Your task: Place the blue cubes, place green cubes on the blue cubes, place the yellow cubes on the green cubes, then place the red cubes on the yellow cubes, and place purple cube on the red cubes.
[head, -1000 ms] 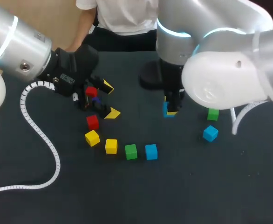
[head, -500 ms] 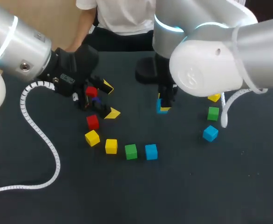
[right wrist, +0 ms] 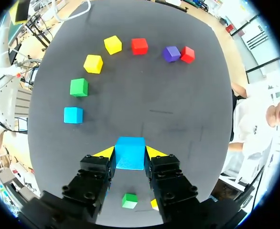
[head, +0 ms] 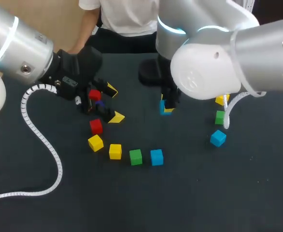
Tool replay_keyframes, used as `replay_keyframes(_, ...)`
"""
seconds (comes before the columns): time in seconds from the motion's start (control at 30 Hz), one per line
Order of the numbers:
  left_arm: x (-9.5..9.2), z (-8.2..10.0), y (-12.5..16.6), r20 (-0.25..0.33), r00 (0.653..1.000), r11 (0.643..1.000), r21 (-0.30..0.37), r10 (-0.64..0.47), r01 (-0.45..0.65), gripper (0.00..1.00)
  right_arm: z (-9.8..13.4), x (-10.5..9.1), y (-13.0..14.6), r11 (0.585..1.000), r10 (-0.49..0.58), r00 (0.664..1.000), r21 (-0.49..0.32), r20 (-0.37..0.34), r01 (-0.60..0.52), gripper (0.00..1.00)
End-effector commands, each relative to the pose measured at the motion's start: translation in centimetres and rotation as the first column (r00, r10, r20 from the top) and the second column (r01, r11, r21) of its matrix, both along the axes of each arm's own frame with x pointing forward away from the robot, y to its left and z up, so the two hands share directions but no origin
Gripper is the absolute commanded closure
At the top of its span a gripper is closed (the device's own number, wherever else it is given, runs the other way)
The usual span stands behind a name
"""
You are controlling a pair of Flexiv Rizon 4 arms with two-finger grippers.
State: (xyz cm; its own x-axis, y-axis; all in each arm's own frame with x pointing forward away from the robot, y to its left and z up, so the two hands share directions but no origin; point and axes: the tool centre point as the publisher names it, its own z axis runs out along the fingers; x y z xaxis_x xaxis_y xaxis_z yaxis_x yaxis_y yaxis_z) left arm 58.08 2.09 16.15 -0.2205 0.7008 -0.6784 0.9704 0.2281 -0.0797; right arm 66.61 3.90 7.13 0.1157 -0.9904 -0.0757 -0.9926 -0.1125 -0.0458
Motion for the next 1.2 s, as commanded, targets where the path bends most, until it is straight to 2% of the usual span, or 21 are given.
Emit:
replay_keyframes(0.03, 0.2, 0.0, -0.1, -0.003, 1.000, 1.000, 0.005, -0.001, 0.001, 0.00, -0.6, -0.2, -0.4, 1.000, -0.003, 1.000, 0.012, 0.007, 0.003, 1.00)
replay_keyframes(0.33, 0.2, 0.0, -0.1, -0.003, 1.000, 1.000, 0.005, -0.001, 0.001, 0.00, -1.7, -0.4, -0.6, 1.000, -0.016, 1.000, 0.019, -0.010, 0.016, 1.00)
replay_keyframes(0.4, 0.2, 0.0, -0.1, -0.003, 1.000, 1.000, 0.005, -0.001, 0.001, 0.00, -1.7, -0.8, -0.5, 1.000, -0.018, 1.000, -0.018, -0.011, 0.018, 1.00)
replay_keyframes(0.7, 0.2, 0.0, -0.1, -0.003, 1.000, 1.000, 0.005, -0.001, 0.001, 0.00, -2.0, -2.0, -0.3, 0.999, -0.019, 1.000, -0.042, -0.008, 0.019, 1.00)
replay_keyframes(1.2, 0.2, 0.0, -0.1, -0.003, 1.000, 1.000, 0.005, -0.001, 0.001, 0.00, -3.1, -1.5, 0.0, 0.996, -0.064, 0.997, -0.067, -0.034, 0.062, 1.00)
